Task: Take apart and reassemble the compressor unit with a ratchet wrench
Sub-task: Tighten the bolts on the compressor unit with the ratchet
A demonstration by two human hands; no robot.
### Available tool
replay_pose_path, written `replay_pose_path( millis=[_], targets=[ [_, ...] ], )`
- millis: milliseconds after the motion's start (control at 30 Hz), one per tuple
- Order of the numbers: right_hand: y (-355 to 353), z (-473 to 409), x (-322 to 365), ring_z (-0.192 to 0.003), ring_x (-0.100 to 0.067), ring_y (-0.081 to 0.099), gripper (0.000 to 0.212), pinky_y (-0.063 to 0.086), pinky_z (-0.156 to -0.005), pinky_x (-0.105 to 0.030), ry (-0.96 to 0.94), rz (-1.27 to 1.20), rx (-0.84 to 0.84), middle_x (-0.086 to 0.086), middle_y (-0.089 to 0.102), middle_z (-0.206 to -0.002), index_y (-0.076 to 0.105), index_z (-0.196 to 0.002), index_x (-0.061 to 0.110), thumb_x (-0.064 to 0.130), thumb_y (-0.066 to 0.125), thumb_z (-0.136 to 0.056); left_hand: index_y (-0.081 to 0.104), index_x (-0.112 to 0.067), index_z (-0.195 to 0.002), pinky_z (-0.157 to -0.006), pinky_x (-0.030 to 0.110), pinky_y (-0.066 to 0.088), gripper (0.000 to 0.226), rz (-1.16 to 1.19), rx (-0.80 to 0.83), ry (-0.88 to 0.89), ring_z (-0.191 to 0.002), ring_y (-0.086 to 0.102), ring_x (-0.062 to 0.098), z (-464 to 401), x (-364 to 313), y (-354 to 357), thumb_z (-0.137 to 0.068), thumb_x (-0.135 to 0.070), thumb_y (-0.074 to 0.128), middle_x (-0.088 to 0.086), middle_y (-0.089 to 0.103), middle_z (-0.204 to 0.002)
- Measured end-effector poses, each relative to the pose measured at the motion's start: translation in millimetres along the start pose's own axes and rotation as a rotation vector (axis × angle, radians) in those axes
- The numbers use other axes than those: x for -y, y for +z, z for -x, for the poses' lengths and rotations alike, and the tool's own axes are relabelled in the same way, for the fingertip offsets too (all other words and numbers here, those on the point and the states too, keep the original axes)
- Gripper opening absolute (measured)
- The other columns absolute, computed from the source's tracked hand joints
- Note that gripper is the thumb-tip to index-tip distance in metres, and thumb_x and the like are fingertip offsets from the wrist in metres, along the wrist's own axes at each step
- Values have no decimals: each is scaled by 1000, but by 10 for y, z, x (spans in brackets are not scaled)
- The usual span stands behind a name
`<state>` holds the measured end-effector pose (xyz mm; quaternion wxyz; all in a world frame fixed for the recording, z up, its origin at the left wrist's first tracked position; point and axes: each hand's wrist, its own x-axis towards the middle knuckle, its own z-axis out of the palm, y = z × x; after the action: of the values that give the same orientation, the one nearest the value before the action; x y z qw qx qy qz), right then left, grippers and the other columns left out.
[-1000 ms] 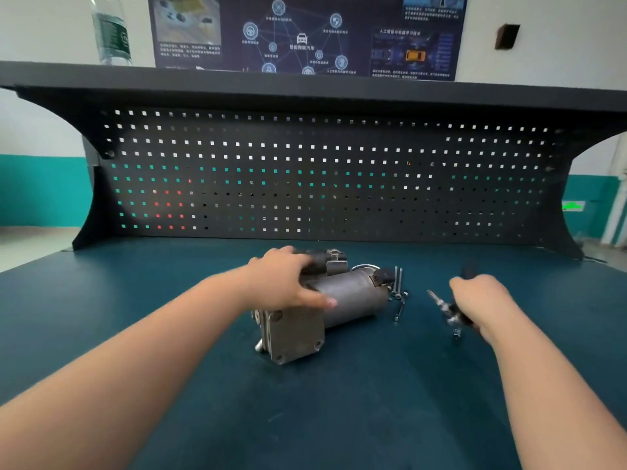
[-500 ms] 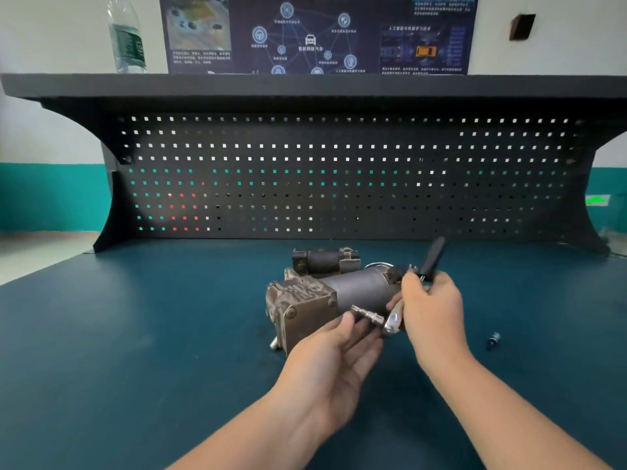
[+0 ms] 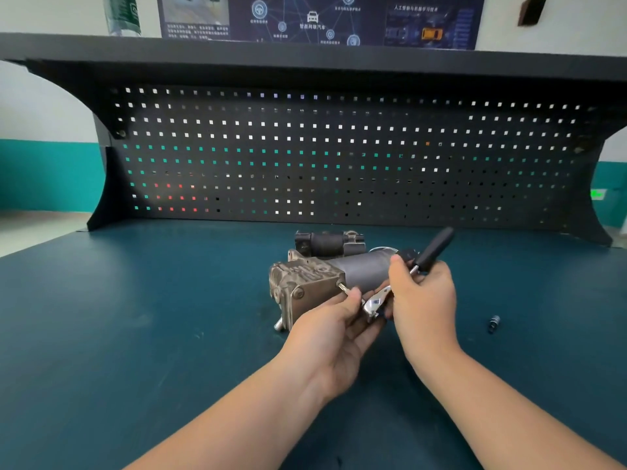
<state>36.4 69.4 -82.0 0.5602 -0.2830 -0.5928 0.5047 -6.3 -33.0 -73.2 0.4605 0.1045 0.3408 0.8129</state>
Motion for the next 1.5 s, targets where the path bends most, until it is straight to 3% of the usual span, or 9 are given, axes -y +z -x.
replay_pose_path(
  millis=[400,600,867,933,1033,1100,1200,1300,1500],
  targets=[
    [23,-42,-39,-26,-8,42,20,30,-31,-15,247,-131,2,-3,50,-47,49,-81,5,19,61,-88,63,8,-83,-70,41,58,14,57,-43,-52,-96,66,36,-43,23,-20,-87,-5,60,28,68,-98],
    [55,42,-1,-25,-5,39,23,29,-30,-14,409,-284,-23,5,42,-32,45,-75,8,20,57,-91,64,4,-98,-52,24,57,20,88,-103,-57,-72,67,24,-31,-14,-15,-84,-9,66,20,67,-89],
    [41,41,134,-53,-21,57,33,50,-59,-38,-4,45,28,-11,58,-63,48,-77,14,42,59,-88,63,9,-105,-63,29,59,25,78,-66,-84,-96,65,28,2,-63,-33,-85,-6,64,21,70,-98],
    [-2,3,223,-55,-20,56,38,47,-57,-32,-87,167,111,-12,60,-65,48,-76,14,49,61,-83,63,9,-107,-66,30,58,27,60,-42,-104,-100,64,28,1,-89,-35,-85,-7,63,21,68,-106],
    [-119,-73,365,-52,-4,48,40,33,-48,-12,-226,392,212,7,53,-57,44,-68,20,53,58,-84,65,6,-90,-59,29,58,13,48,-33,-100,-80,66,25,-15,-128,-32,-85,-6,63,17,71,-79],
    [-193,-103,448,-49,0,46,38,32,-47,-12,-288,451,286,13,50,-49,44,-64,24,53,53,-88,64,4,-82,-55,30,58,10,33,-48,-89,-70,64,23,-25,-143,-25,-86,-4,61,15,69,-68],
    [-197,-70,517,-53,3,50,28,33,-50,-14,-363,431,408,19,55,-52,50,-71,27,47,53,-89,64,5,-90,-56,31,59,10,8,-40,-88,-74,65,25,-41,-133,-41,-88,-3,58,17,69,-77],
    [-120,14,570,-65,-6,53,20,40,-58,-18,-491,454,491,6,60,-64,54,-80,26,44,57,-87,64,6,-101,-59,34,60,17,16,-13,-97,-72,69,26,-43,-126,-61,-90,-2,55,20,70,-85],
    [-115,54,564,-64,-8,55,19,42,-60,-21,-456,404,396,3,62,-66,56,-83,22,40,60,-87,66,8,-99,-64,35,60,20,-61,31,-132,-74,70,27,-46,-130,-69,-86,-7,62,22,70,-88]
  ],
)
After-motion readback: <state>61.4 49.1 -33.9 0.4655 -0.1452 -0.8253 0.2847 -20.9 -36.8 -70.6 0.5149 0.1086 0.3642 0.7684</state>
